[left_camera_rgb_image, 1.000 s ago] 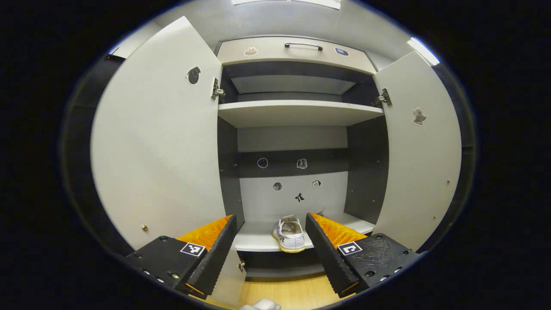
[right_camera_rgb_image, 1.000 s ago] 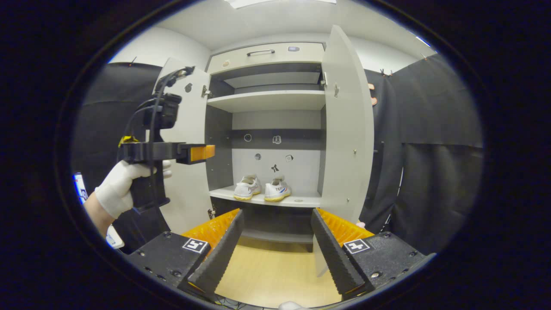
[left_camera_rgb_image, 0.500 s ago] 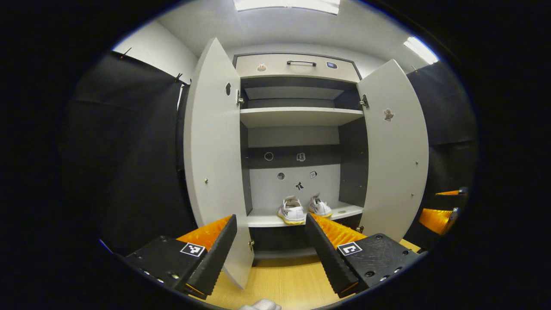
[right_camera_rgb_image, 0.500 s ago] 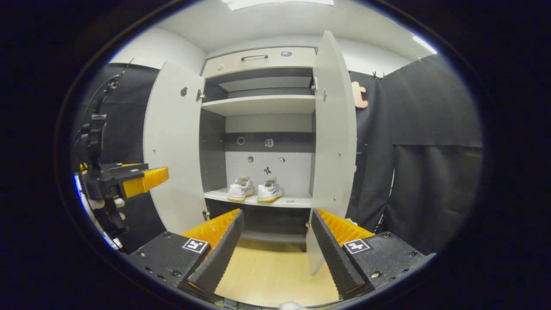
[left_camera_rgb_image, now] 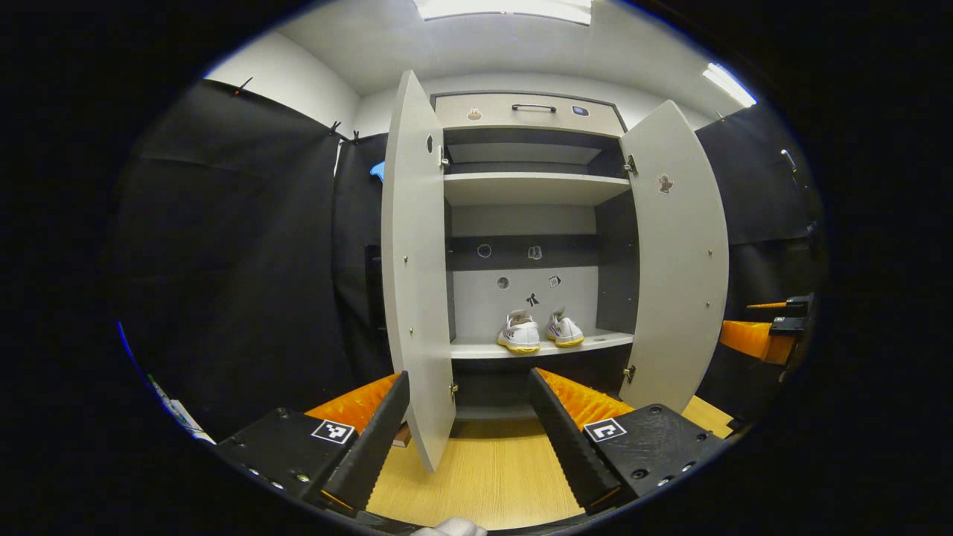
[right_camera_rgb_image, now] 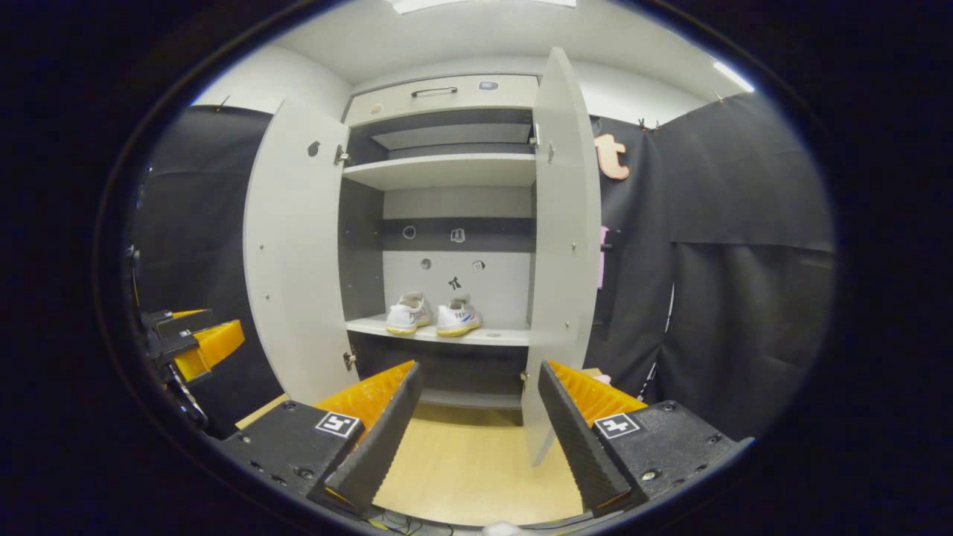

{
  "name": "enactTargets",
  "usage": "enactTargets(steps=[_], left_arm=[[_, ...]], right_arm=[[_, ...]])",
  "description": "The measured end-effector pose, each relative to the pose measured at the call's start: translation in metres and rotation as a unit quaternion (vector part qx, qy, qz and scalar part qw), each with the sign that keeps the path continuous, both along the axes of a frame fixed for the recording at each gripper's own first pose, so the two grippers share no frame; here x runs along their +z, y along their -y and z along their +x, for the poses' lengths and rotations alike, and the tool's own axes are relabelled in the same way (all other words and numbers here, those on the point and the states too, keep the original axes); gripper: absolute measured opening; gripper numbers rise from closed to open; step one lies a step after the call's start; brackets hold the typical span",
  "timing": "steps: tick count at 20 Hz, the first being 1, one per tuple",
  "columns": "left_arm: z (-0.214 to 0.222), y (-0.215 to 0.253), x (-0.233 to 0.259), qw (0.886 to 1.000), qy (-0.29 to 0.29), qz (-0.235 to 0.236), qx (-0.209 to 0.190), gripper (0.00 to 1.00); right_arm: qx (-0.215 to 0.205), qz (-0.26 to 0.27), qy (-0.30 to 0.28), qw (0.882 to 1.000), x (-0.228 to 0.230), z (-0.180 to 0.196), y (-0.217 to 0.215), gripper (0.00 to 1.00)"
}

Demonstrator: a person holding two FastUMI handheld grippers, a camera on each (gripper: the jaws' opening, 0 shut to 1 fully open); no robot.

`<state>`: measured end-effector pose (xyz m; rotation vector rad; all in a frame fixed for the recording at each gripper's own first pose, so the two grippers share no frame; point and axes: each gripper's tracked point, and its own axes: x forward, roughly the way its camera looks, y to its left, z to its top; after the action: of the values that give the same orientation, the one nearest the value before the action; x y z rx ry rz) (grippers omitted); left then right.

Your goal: Grab one shoe with the right hand and put it into the shoe cabinet, grab the other shoe with the left hand and put it into the shoe cabinet; then close the right door with the right hand and the left door with the left hand.

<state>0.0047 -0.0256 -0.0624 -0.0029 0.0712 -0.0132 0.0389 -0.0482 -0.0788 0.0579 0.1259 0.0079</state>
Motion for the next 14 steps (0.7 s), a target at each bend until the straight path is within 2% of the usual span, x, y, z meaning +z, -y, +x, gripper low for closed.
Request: enactTargets(steps=[5, 10, 14], left_arm=[[0.003, 0.006, 0.007, 1.0, 0.006, -0.008, -0.001, 0.96], [0.004, 0.016, 0.004, 1.0, 0.001, -0.016, 0.0, 0.96], [0.004, 0.025, 0.002, 1.0, -0.004, -0.017, 0.01, 0.96]], right_arm=[[-0.018, -0.009, 0.016, 1.0, 0.015, 0.005, 0.03, 0.99], [-0.101, -0.026, 0.03, 0.994, 0.03, 0.03, 0.126, 0.99], [-0.136, -0.021, 0.032, 0.99, 0.036, 0.062, 0.181, 0.99]])
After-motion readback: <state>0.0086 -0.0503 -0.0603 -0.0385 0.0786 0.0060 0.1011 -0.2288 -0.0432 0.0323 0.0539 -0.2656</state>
